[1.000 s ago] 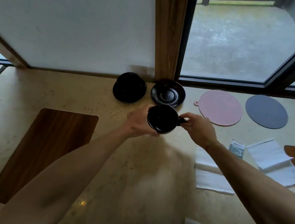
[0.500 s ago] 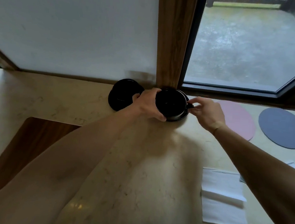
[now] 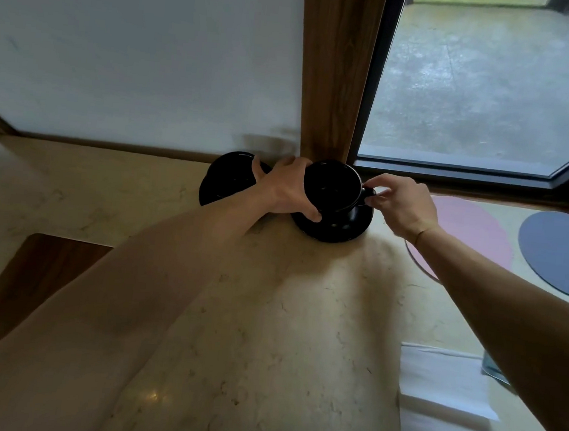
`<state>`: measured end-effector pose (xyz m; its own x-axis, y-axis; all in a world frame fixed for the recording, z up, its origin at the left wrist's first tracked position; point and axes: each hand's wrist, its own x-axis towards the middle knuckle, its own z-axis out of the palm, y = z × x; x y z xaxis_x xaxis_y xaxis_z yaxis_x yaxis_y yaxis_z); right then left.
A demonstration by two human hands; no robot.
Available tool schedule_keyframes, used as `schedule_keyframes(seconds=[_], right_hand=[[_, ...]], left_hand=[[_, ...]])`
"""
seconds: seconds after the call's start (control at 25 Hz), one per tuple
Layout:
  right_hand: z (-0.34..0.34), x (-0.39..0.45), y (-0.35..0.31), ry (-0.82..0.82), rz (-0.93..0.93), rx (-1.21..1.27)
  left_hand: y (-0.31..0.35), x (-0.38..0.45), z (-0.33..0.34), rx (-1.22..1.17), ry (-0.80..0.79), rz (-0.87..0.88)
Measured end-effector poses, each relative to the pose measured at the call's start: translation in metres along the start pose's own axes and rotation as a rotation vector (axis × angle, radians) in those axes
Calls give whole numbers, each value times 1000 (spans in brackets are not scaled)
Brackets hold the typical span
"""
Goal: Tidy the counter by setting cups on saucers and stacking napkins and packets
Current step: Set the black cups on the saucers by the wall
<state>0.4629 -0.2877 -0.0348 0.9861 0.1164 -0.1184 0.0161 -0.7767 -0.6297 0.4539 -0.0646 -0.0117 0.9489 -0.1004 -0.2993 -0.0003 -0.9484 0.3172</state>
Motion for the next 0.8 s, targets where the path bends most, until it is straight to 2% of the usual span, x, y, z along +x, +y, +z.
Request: schedule_keyframes(seconds=[0.24, 0.8], right_hand=[[3, 3, 8, -4, 7, -16], [6, 2, 15, 2, 0, -60]], left_hand=[[5, 3, 3, 79, -16, -9], [3, 8, 14, 102, 18, 17]])
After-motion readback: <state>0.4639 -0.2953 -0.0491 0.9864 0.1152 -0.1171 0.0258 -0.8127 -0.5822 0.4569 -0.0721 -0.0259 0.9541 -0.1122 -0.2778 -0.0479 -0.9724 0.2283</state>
